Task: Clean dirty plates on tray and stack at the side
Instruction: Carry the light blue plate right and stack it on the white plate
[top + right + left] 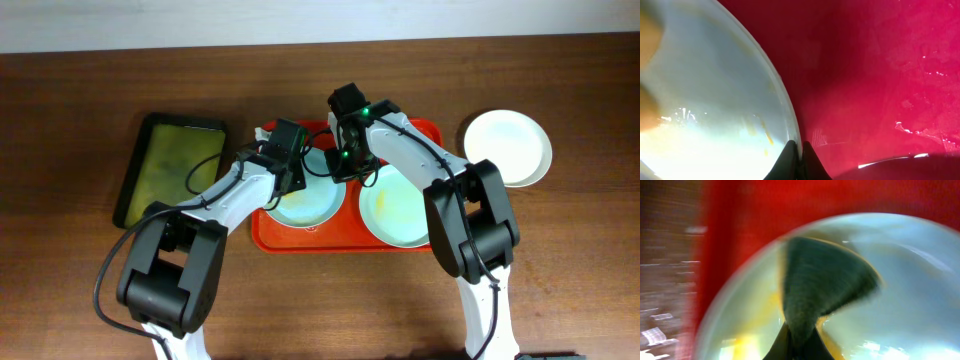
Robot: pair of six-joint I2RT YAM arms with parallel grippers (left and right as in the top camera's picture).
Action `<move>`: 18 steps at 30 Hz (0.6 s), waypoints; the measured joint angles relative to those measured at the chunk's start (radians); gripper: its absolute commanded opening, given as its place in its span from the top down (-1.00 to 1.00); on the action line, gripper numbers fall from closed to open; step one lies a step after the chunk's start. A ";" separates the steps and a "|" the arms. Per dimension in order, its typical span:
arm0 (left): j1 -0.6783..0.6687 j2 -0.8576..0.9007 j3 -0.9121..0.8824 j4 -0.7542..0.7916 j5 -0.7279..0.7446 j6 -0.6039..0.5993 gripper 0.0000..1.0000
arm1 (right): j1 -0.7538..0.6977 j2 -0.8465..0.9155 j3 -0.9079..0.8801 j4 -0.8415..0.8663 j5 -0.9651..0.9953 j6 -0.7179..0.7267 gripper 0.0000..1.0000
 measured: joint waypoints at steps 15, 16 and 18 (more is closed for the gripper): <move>0.204 -0.257 -0.013 -0.001 -0.040 -0.056 1.00 | 0.179 -0.291 0.163 -0.170 0.857 -0.139 0.92; 0.201 -0.245 -0.013 0.009 -0.032 -0.058 1.00 | 0.230 -0.294 0.161 -0.110 1.050 -0.211 0.92; 0.201 -0.239 -0.013 0.012 -0.026 -0.061 1.00 | 0.294 -0.293 0.159 -0.005 1.281 -0.372 0.92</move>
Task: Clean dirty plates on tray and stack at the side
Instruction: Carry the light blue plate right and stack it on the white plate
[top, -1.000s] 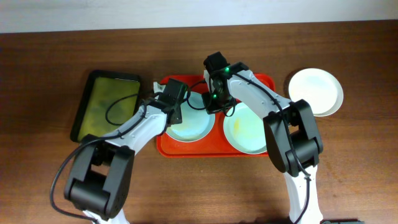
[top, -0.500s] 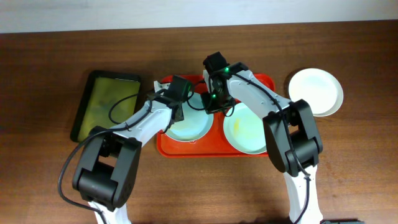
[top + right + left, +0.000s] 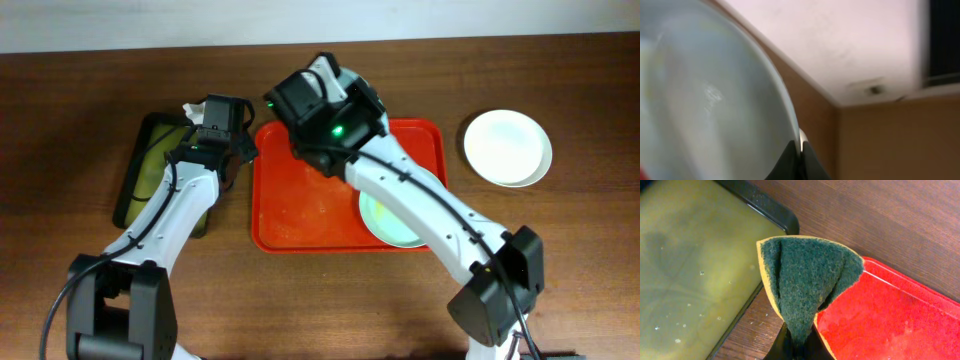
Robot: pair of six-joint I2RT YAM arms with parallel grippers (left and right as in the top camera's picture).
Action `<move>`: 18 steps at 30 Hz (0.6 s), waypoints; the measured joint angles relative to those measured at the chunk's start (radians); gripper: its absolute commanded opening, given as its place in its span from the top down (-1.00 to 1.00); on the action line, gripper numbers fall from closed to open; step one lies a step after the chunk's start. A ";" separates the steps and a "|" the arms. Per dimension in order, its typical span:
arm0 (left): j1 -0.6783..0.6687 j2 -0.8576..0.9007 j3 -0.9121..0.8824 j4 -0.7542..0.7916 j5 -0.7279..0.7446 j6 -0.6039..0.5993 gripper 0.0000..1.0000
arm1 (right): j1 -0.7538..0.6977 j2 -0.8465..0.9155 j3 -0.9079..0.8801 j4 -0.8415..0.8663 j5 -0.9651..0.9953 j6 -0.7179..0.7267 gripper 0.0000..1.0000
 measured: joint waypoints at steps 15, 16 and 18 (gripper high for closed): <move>0.000 0.001 0.000 0.001 -0.001 0.000 1.00 | -0.432 0.005 -0.015 -0.140 -0.593 0.155 0.91; 0.000 0.001 0.000 0.001 -0.001 0.000 1.00 | -0.632 0.005 -0.019 -0.141 -0.784 0.195 0.92; 0.000 0.001 0.000 0.001 -0.002 0.000 1.00 | -0.887 0.005 -0.041 -0.142 -1.007 0.249 0.92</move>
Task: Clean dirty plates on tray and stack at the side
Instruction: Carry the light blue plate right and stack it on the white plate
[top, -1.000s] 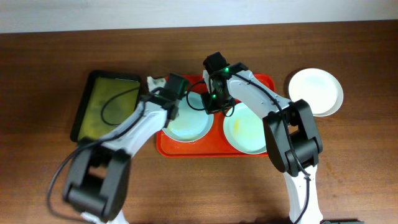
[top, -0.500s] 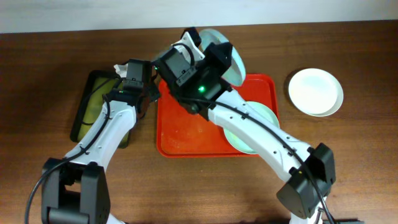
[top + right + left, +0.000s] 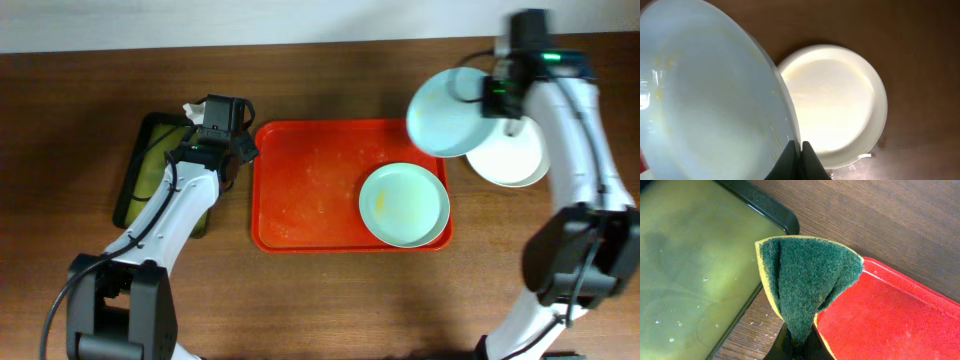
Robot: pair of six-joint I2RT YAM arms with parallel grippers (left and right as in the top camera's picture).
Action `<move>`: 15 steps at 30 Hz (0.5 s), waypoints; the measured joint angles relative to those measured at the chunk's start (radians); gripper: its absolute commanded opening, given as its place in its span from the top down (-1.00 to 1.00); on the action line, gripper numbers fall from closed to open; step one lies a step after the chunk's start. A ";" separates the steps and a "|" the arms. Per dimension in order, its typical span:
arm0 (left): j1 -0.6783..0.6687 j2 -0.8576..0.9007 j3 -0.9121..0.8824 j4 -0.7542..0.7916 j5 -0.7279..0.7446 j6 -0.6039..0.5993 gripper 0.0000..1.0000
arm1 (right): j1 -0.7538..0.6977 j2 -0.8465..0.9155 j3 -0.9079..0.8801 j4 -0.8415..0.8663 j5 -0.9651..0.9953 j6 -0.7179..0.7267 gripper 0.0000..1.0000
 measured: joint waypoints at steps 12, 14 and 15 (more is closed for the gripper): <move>0.000 0.000 0.000 0.024 0.001 0.000 1.00 | -0.327 0.121 -0.063 0.077 -0.195 0.053 -0.97; 0.000 0.000 0.000 0.024 0.001 0.000 1.00 | -0.323 0.121 -0.063 0.039 -0.213 0.049 -0.99; 0.000 0.001 0.000 0.024 0.001 0.000 1.00 | -0.322 0.121 -0.063 0.012 -0.275 0.030 -0.91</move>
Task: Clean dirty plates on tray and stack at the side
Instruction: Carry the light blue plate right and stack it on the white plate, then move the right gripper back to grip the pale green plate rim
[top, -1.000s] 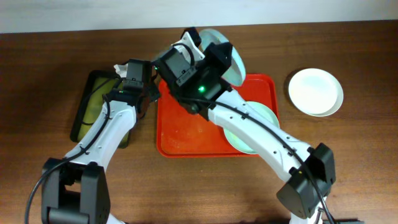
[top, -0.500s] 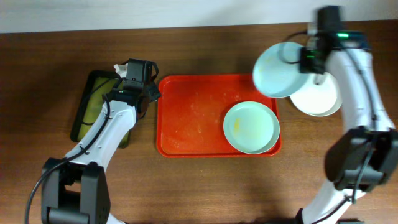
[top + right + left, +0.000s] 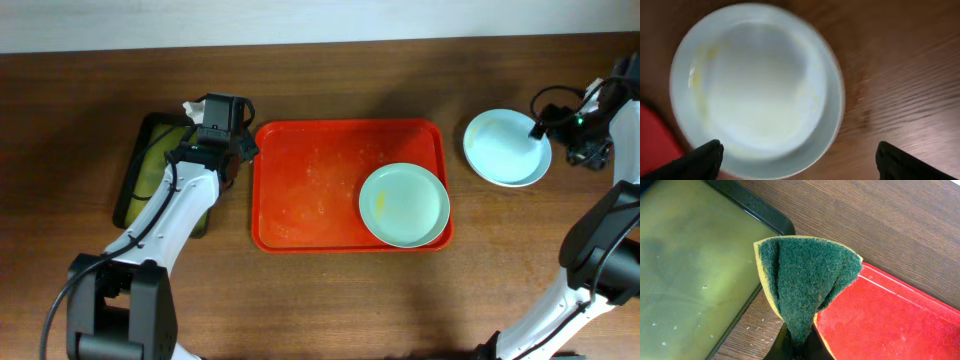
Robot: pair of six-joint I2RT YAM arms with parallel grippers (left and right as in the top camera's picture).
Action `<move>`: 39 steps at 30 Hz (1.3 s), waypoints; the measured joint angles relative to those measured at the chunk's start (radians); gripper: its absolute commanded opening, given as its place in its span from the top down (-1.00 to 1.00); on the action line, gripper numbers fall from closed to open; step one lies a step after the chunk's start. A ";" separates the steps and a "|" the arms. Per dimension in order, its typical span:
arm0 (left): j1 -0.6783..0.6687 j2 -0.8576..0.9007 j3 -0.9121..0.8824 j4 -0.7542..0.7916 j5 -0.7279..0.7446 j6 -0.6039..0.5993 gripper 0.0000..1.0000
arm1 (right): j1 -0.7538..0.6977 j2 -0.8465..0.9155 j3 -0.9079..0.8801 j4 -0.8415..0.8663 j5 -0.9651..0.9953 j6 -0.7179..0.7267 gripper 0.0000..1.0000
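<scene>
On the red tray (image 3: 310,190), at its right, lies one pale plate (image 3: 404,205) with a yellow smear. Right of the tray, a pale blue plate (image 3: 507,146) rests stacked on a white one; the right wrist view shows this stack (image 3: 757,90) with faint yellow traces. My right gripper (image 3: 572,133) is open just right of the stack, its fingers (image 3: 705,157) wide apart and empty. By the tray's top left corner, my left gripper (image 3: 215,125) is shut on a folded green and yellow sponge (image 3: 807,287).
A black pan (image 3: 165,170) of yellowish water sits left of the tray, and in the left wrist view the pan (image 3: 690,270) fills the left half. Bare brown wooden table lies in front of the tray and the pan.
My right gripper has let go of the pale blue plate, which now lies on the white plate at the side. The gripper stands open further right. The left arm and sponge are unmoved.
First my left gripper pressed the sponge onto the left plate on the tray while my right gripper pinched that plate's rim. Then the sponge was by the pan and the plate was lifted. Then the plate hung over the side plate, and now it rests there.
</scene>
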 measured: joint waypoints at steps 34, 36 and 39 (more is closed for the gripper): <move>0.000 0.002 0.000 0.011 0.001 0.000 1.00 | 0.568 -0.001 -0.300 -0.035 -0.157 -0.232 -0.15; 0.000 0.010 0.000 0.017 0.001 0.000 1.00 | 0.505 -0.001 -0.300 -0.051 -0.253 -0.273 -0.13; 0.000 0.029 0.000 0.021 0.001 0.000 1.00 | 0.472 -0.001 -0.300 -0.065 -0.268 -0.283 -0.09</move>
